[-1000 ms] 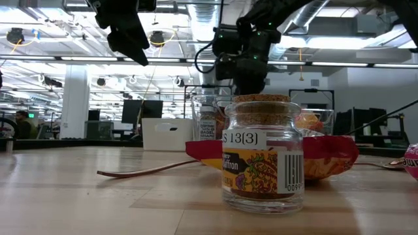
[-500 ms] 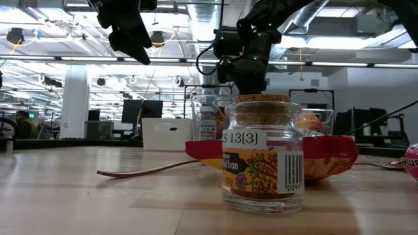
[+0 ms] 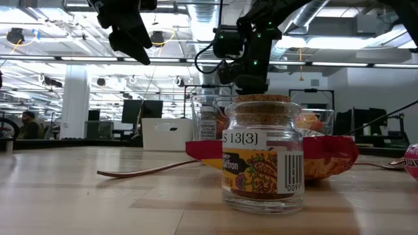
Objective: Pick & Place Food Item
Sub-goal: Put the red spice can into the left transparent bin
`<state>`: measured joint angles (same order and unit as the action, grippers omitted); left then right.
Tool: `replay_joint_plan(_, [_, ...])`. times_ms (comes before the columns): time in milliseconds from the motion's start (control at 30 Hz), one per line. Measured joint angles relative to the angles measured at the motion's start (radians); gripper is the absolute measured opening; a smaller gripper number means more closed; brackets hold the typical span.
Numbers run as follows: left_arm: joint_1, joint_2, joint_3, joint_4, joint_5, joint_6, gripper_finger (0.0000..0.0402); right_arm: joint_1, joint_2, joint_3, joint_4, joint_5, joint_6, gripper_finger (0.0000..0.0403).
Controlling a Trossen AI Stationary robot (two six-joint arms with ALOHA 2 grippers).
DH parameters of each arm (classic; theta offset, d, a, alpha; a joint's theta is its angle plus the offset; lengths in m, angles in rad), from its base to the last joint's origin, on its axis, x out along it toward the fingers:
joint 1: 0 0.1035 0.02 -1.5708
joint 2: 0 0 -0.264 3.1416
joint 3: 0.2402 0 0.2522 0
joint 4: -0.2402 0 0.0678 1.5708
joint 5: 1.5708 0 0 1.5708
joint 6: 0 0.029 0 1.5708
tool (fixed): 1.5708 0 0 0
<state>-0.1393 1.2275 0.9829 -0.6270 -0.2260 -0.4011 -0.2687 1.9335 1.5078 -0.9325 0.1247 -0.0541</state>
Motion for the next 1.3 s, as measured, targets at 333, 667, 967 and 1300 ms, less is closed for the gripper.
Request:
replay_joint_plan(333, [0.000,0.000,-0.090,0.103,0.032,-0.042,0.0294,-0.001,-0.008,0.000,0.005,0.011,0.037,0.0316])
replay_joint_plan(667, [-0.006,0.000,-0.129,0.157,0.041,-0.063,0.0294,-0.016,-0.069,0.000,0.051,0.035,0.134,0.0316])
replay_joint_plan(967, [-0.006,0.000,-0.129,0.158,0.041,-0.049,0.0294,-0.019,-0.101,0.003,0.013,0.013,0.129,0.0316])
replay_joint_plan(1300, [-0.006,0.000,-0.129,0.160,0.041,-0.024,0.0294,0.058,-0.130,0.004,0.030,-0.157,-0.102,0.0314])
